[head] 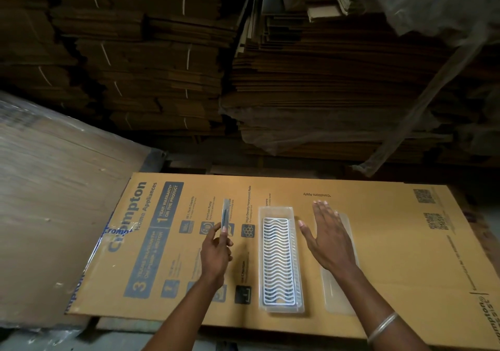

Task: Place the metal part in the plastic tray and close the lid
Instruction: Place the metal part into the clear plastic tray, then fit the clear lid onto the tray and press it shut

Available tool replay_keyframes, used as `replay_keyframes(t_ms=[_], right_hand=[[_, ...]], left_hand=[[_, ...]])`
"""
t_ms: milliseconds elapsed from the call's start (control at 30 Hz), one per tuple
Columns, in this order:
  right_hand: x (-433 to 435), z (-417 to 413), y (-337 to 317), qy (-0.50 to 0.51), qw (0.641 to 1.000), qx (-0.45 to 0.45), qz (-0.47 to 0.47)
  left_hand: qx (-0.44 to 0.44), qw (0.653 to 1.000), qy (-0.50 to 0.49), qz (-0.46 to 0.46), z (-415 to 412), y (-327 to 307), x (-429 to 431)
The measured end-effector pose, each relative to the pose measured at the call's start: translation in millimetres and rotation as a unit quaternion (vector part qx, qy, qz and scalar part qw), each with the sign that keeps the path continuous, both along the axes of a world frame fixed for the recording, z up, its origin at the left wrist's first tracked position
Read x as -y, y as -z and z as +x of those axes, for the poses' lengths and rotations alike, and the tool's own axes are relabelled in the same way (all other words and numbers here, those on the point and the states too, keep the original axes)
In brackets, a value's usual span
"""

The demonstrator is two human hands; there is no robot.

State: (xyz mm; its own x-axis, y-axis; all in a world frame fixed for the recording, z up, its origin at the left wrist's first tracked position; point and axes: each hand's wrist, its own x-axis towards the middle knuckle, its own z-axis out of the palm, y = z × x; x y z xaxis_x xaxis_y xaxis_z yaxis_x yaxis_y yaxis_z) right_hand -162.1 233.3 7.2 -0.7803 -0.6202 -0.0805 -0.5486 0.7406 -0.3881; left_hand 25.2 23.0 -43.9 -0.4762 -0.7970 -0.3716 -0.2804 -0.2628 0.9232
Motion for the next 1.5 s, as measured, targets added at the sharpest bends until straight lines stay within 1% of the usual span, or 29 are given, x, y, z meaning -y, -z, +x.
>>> replay_keyframes(t_ms=[67,433,633,733,833,900,933,1000,1033,1133,1233,1300,1333,1400,1500], right_hand=[[0.3,0.1,-1.9,-0.001,1.0,-0.001,-0.003],[-1.5,4.0,-4.7,0.006,1.0,-0.008,-0.019],[-6.3,2.1,-1.8,0.014,0.999,-0.019,-0.023],[-8.7,1.5,0.7,0.017,0.999,-0.022,-0.027],[-11.4,1.1,3.0,0.024,0.999,-0.024,-0.029],[-14.5,0.9,4.1,0.031,0.999,-0.024,-0.028],[-16.5,1.0,4.4,0.034,0.999,-0.023,-0.028],[-20.9,0.9,5.3,0.042,0.998,-0.021,-0.028],[-23.7,0.7,5.9,0.047,0.998,-0.021,-0.028],[-33.6,-0.6,8.1,0.059,0.998,-0.015,-0.026],[-44.2,-2.6,12.4,0.074,0.997,0.0,-0.031],[-50.9,-3.6,17.3,0.089,0.995,0.021,-0.034],[-54.6,-3.8,20.6,0.097,0.994,0.033,-0.032],[-62.4,-3.5,28.7,0.11,0.992,0.05,-0.022],[-73.4,-0.5,42.4,0.123,0.99,0.07,-0.001]], left_hand=[[-0.016,1.0,0.006,-0.004,-0.3,-4.4,-3.4],[-0.051,0.993,0.097,0.038,1.6,-25.9,-19.7],[-0.075,0.989,0.095,0.081,0.0,-31.1,-28.9],[-0.063,0.99,0.102,0.078,-1.9,-29.7,-33.4],[-0.052,0.992,0.09,0.069,-10.9,-30.4,-42.4],[-0.025,0.994,0.082,0.067,-20.5,-31.9,-51.4],[0.01,0.995,0.085,0.045,-26.0,-31.5,-56.3],[0.095,0.989,0.101,-0.041,-38.6,-28.0,-65.4],[0.136,0.98,0.115,-0.088,-45.0,-26.7,-69.4],[0.235,0.937,0.193,-0.174,-63.0,-22.5,-79.4],[0.321,0.88,0.283,-0.207,-77.7,-13.9,-88.5],[0.357,0.85,0.316,-0.225,-84.1,-6.9,-94.4],[0.367,0.841,0.323,-0.231,-86.3,-3.3,-97.1],[0.377,0.838,0.322,-0.229,-89.6,3.5,-100.3],[0.374,0.848,0.303,-0.221,-90.6,9.4,-102.7]])
